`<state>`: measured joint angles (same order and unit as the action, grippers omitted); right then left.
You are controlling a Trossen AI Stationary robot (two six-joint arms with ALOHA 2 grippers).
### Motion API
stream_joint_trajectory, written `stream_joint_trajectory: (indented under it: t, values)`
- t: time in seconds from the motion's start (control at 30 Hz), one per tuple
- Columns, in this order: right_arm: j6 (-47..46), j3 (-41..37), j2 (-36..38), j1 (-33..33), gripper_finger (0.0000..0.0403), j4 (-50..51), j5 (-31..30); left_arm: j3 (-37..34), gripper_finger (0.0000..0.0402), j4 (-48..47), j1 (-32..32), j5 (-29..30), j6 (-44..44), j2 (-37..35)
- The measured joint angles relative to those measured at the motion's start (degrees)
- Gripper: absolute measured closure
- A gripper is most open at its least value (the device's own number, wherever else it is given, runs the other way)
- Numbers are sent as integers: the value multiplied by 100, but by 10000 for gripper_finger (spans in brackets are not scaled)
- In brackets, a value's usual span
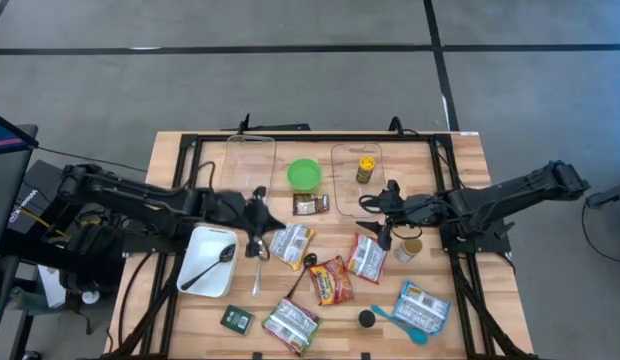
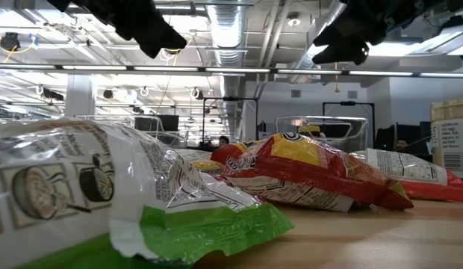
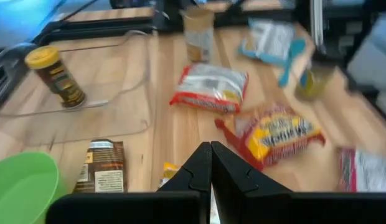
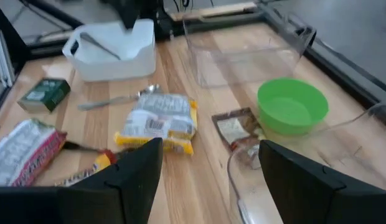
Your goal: Pick & Place Food Item
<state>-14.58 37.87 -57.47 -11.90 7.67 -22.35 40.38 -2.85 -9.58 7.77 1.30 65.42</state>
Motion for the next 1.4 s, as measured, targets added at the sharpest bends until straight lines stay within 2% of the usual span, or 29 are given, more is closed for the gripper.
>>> stream_joint_trajectory:
  t: [0.23,0.7,0.83,1.17,1.3,1.4]
  values:
    - [-1,79,139,-35,142,-10,-3,0,402,-175,-690,1088,298,555]
    - [-1,74,87,-120,142,43,-3,-2,390,-379,-731,1132,278,1158]
    - [-2,74,87,-120,142,43,-3,-2,356,-671,-731,1132,279,1160]
    - [-24,74,87,-120,142,42,-4,-2,221,-731,-931,979,284,1161]
    - [-143,74,87,-120,142,43,-3,-6,191,-728,-1049,1064,292,1335]
    - [-152,74,87,-120,142,35,-4,-6,185,-689,-1112,1328,394,1635]
